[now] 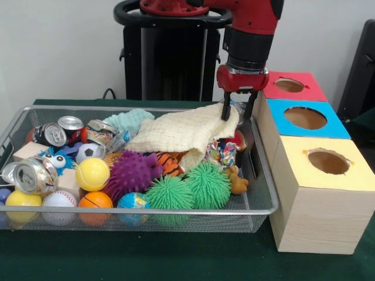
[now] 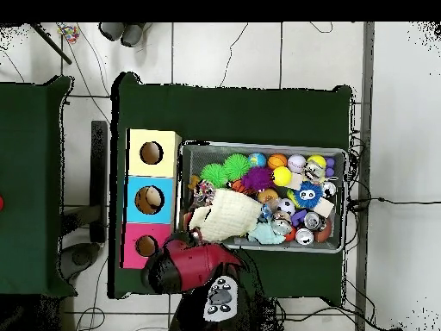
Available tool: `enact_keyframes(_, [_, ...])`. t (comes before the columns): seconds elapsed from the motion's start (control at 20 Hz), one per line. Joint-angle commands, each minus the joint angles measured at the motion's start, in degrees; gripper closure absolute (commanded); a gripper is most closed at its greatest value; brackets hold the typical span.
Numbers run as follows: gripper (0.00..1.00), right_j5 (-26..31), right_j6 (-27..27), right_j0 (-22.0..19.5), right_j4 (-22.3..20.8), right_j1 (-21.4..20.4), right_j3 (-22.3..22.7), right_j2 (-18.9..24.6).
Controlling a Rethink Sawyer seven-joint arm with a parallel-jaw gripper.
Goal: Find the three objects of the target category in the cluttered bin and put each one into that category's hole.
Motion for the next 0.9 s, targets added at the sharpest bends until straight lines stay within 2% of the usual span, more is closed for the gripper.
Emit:
enact_keyframes(0.05, [0.00, 12.0, 5.2, -1.6, 5.4, -0.3, -10.8, 10.8])
enact_keyframes(0.35, [0.00, 19.9, 5.2, -1.0, 7.5, 4.6, -23.1, 9.7])
enact_keyframes(0.55, [0.00, 24.5, 4.4, -2.3, 8.6, 7.4, -29.9, 11.3])
enact_keyframes(0.7, [0.00, 27.1, 2.1, -4.7, 9.2, 8.4, -32.3, 14.5])
enact_keyframes(0.9, [0.00, 30.1, -0.1, -7.3, 9.9, 8.3, -33.1, 17.9])
